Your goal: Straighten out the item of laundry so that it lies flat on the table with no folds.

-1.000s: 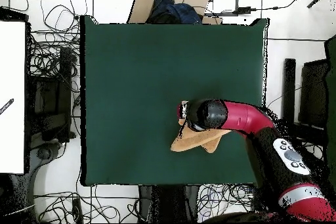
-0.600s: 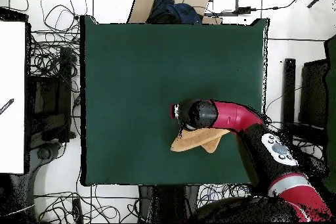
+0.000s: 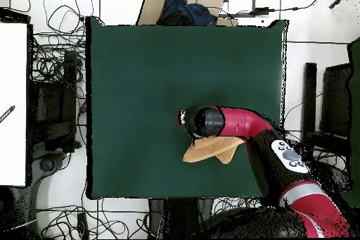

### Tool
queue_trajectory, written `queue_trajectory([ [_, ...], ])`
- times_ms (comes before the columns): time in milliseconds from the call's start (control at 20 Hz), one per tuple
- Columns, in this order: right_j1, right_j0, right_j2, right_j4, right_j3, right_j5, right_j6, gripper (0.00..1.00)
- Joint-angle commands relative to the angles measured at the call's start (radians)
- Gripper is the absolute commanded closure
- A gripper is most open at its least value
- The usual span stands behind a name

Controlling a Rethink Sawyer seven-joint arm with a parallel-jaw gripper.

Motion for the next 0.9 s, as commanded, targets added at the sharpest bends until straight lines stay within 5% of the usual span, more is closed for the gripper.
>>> queue_trajectory([
  [50, 0.009, -0.004, 0.022, 0.006, 0.018, -0.036, 0.072, 0.00],
  [900, 0.106, -0.048, 0.011, -0.039, -0.049, -0.061, 0.016, 0.00],
])
